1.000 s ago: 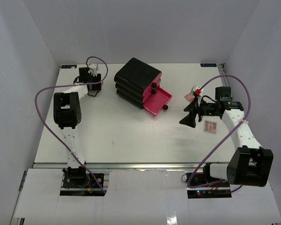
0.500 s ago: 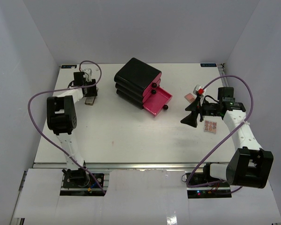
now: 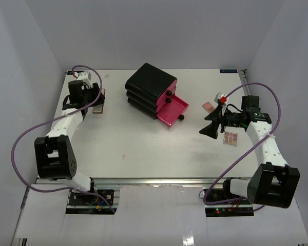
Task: Organize the makeup
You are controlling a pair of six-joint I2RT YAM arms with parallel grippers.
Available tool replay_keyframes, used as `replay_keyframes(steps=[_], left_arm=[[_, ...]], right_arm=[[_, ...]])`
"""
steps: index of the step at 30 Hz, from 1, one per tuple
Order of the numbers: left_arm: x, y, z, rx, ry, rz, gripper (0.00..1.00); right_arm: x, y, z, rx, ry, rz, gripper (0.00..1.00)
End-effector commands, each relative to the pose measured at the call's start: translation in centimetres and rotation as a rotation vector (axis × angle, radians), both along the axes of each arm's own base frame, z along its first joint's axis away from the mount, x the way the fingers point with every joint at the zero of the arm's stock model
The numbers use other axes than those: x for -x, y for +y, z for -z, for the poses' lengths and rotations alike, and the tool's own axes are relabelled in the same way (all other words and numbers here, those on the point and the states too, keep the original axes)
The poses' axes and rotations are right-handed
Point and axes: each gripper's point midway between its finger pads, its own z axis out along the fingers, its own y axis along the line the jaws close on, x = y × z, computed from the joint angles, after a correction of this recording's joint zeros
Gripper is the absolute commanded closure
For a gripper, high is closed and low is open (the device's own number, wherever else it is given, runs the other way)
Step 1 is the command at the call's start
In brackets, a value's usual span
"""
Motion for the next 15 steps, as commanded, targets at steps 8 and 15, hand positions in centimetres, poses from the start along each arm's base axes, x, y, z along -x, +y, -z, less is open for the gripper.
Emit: replay_keyframes(steps=[8, 15], left_arm=[[6.6, -14.3, -9.2, 0.17, -0.199, 0.389, 1.0], [10.9, -24.0, -11.8, 0.167, -0.251, 0.6, 1.0]], right_arm=[[0.1, -0.2, -0.6, -0.027, -0.036, -0.004, 0.04], [0.0, -0.4, -0.5, -0.029, -0.03, 0.005, 0.04]])
